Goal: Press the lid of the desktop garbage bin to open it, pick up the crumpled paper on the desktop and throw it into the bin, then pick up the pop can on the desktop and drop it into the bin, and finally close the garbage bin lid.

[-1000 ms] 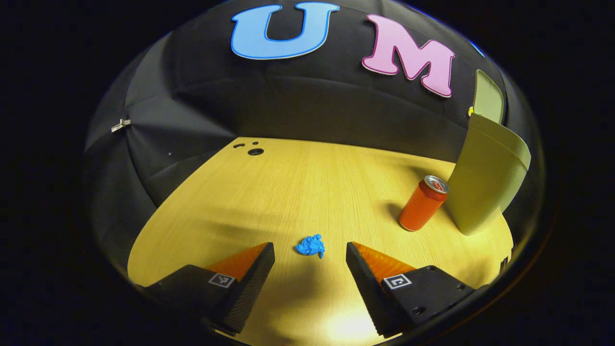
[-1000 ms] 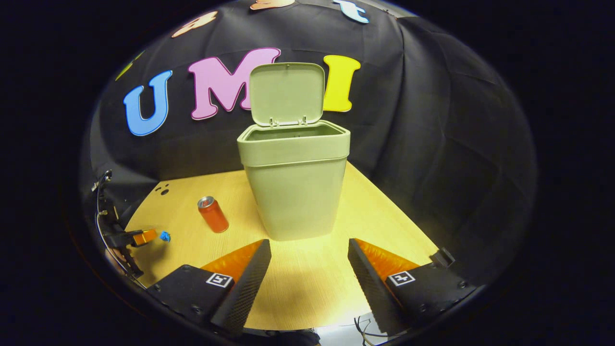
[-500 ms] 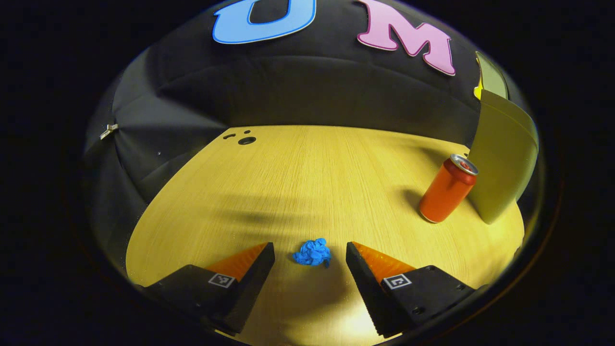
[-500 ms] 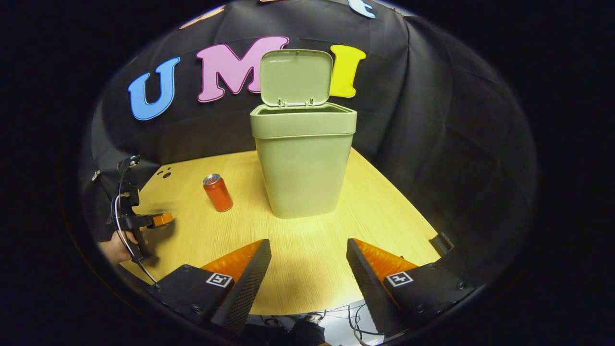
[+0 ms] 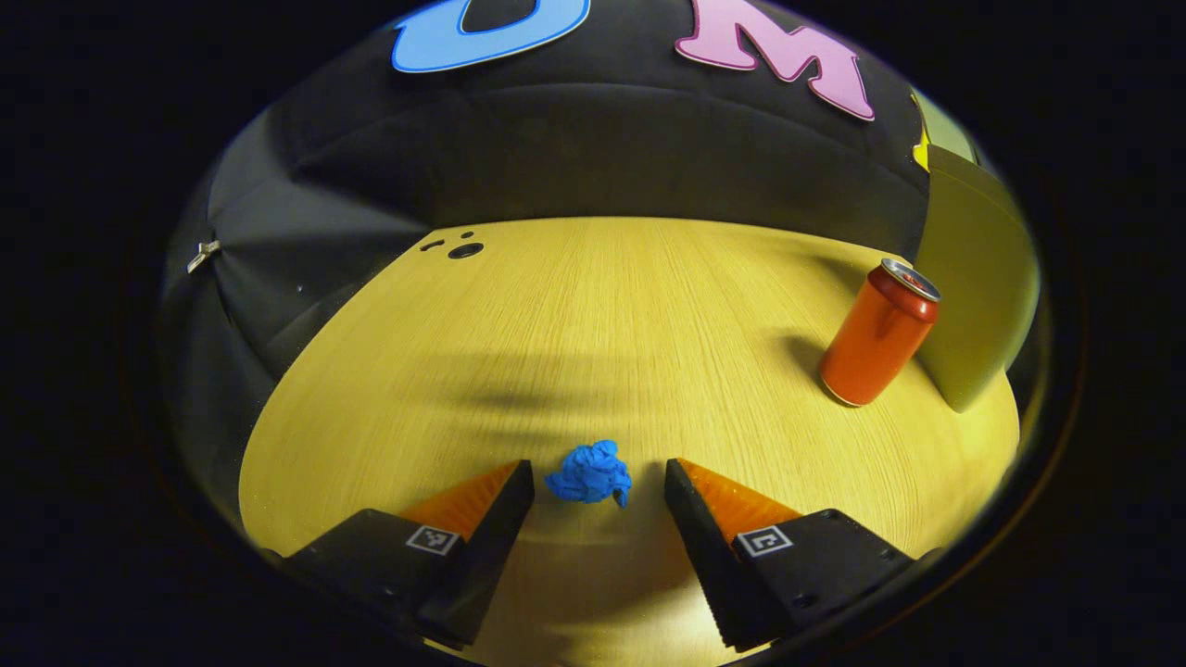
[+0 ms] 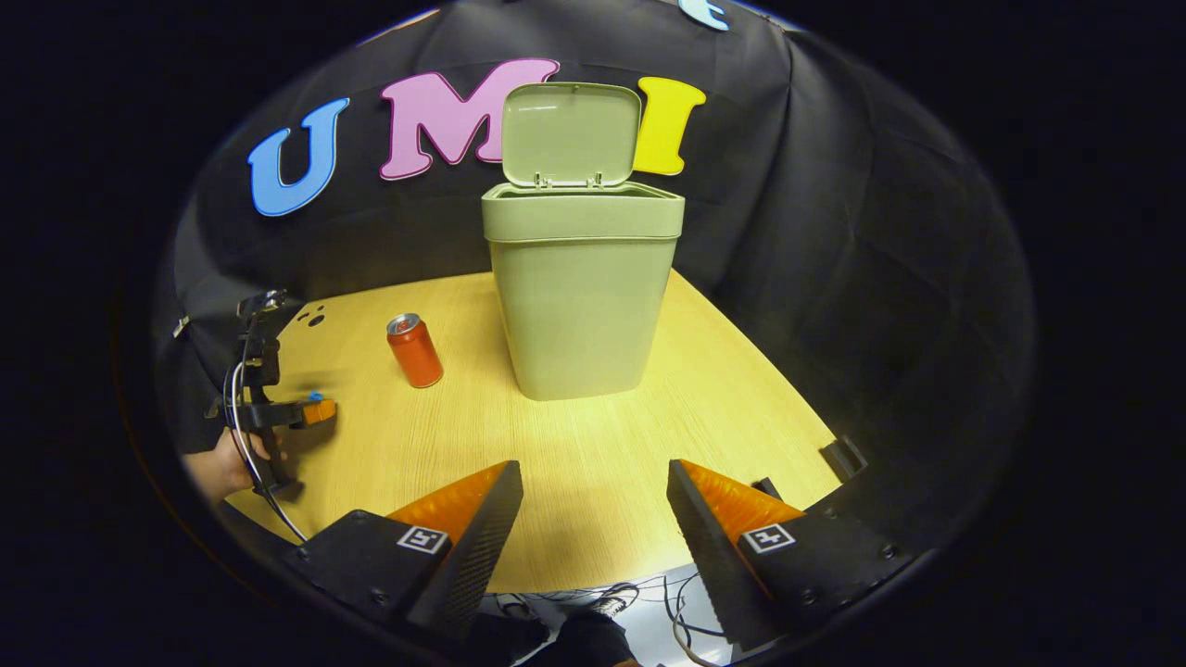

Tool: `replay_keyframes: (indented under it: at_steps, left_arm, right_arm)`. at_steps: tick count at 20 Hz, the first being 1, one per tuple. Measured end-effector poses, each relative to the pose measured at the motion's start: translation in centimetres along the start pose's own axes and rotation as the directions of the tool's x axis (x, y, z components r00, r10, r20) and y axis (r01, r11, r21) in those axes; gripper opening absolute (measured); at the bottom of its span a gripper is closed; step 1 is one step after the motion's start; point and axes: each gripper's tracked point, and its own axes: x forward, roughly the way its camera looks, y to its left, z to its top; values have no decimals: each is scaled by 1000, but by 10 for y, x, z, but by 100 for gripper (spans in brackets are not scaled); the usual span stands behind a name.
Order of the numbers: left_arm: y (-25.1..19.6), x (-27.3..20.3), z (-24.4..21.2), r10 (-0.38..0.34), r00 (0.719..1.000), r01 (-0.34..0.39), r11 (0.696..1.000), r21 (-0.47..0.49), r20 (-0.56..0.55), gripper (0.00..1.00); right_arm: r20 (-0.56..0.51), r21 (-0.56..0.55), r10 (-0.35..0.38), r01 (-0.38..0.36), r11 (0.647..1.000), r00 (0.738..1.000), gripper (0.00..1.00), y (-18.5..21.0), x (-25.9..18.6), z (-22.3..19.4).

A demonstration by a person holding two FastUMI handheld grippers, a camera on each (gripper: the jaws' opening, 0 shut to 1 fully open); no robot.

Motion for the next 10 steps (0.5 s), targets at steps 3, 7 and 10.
replay_keyframes:
  at_steps: [3,7,10]
  left_arm:
    - [-1,1,0,-10,1000,10,1000,5,9,84]
    - [-2,1,0,-11,1000,10,1000,11,8,50]
    - [-5,0,0,-21,1000,21,999,36,0,40]
  right_arm:
    - [-8,7,-12,12,1000,1000,99,0,-1,-6]
    - [-6,3,-3,3,1000,1000,99,5,-2,-9]
    - [-2,12,4,-4,1000,1000,99,5,-2,-7]
